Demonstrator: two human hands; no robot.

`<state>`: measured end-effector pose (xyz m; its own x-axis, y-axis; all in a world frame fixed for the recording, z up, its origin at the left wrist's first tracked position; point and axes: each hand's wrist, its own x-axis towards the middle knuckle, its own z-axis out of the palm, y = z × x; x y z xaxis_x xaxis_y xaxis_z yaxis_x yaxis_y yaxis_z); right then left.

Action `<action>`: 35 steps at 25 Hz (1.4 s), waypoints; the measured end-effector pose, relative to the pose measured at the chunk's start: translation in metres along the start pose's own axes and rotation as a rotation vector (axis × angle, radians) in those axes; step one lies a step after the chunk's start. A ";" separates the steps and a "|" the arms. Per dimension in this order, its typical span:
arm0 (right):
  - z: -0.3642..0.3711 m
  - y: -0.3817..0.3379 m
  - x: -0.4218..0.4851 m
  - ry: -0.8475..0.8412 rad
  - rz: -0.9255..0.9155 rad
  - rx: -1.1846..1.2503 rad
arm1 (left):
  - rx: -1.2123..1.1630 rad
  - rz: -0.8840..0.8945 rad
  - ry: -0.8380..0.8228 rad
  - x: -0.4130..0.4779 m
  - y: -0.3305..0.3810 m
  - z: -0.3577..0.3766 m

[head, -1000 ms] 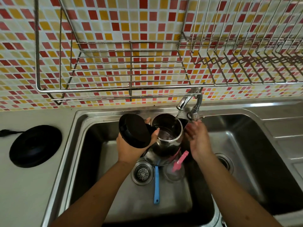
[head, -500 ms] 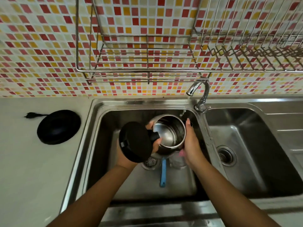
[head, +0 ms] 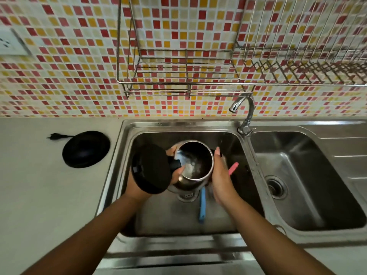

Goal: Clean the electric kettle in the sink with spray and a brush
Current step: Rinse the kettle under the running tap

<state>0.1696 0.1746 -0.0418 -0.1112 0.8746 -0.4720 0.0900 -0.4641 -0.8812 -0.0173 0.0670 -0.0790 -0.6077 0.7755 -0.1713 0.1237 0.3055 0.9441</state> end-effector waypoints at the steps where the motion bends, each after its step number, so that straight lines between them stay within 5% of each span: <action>1: 0.003 0.004 0.002 -0.070 -0.021 0.031 | 0.022 0.041 -0.058 0.011 -0.017 -0.011; 3: 0.011 0.011 -0.007 -0.156 0.021 0.036 | 0.196 0.208 0.022 0.005 -0.002 -0.024; 7: 0.000 0.039 -0.016 -0.278 0.123 0.104 | 0.161 0.496 -0.043 -0.032 0.066 -0.015; 9: -0.022 0.043 -0.014 -0.239 -0.047 -0.047 | 0.366 0.505 -0.037 -0.029 0.076 -0.014; 13: -0.104 0.061 0.025 0.084 -0.470 -0.935 | 0.699 0.503 -0.179 -0.006 0.089 -0.003; 17: -0.167 0.086 0.055 0.196 -0.422 -1.354 | 1.015 0.592 -0.382 0.008 0.126 0.019; 27: -0.176 0.103 0.066 0.213 -0.415 -1.308 | 1.898 0.571 -0.967 0.018 0.142 0.111; 35: -0.176 0.106 0.068 0.217 -0.435 -1.287 | 2.159 0.270 -1.041 0.021 0.124 0.154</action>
<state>0.3454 0.2101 -0.1625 -0.2212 0.9740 -0.0487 0.9461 0.2022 -0.2531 0.1063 0.2068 -0.0087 -0.1084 0.5790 -0.8081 0.8052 -0.4256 -0.4129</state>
